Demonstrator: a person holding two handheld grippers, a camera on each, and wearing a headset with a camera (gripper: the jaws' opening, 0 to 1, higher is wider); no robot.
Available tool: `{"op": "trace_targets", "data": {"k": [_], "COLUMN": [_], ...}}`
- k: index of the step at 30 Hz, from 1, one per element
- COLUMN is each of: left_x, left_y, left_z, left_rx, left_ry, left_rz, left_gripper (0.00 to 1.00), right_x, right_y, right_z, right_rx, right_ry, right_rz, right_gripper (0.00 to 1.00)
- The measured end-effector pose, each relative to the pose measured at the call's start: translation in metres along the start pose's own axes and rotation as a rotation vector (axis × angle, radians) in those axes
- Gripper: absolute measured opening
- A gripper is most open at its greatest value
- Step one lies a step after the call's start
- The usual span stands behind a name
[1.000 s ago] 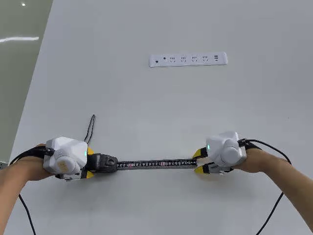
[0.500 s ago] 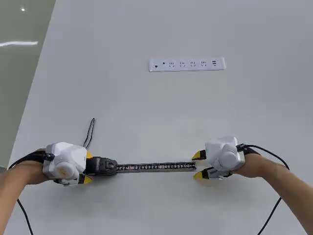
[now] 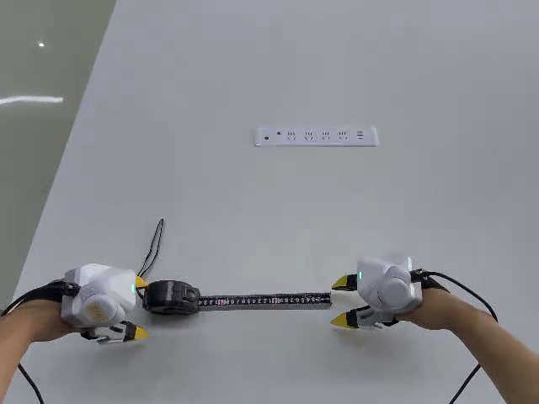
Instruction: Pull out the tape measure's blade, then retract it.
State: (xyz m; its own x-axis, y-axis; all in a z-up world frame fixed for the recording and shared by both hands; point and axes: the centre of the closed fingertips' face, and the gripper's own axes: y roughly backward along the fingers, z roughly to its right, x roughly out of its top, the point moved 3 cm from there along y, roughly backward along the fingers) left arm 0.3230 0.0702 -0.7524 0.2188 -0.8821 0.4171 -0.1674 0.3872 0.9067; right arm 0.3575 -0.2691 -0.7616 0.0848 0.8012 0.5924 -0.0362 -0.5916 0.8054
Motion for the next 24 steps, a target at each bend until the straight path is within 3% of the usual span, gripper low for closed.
{"op": "trace_targets", "data": {"k": [9, 17, 24], "left_x": [0.010, 0.019, 0.022], "left_y": [0.015, 0.025, 0.037], "left_z": [0.012, 0.027, 0.037], "left_rx": [0.079, 0.155, 0.229], "left_ry": [0.129, 0.323, 0.452], "left_rz": [0.081, 0.180, 0.244], "left_gripper": [0.63, 0.71, 0.80], "right_x": [0.002, 0.004, 0.007], "right_y": [0.014, 0.025, 0.034], "right_z": [-0.017, -0.040, -0.050], "right_rx": [-0.088, -0.162, -0.220], "right_ry": [-0.105, -0.190, -0.281], "right_rz": [0.036, 0.042, 0.047], "right_gripper": [0.46, 0.56, 0.62]}}
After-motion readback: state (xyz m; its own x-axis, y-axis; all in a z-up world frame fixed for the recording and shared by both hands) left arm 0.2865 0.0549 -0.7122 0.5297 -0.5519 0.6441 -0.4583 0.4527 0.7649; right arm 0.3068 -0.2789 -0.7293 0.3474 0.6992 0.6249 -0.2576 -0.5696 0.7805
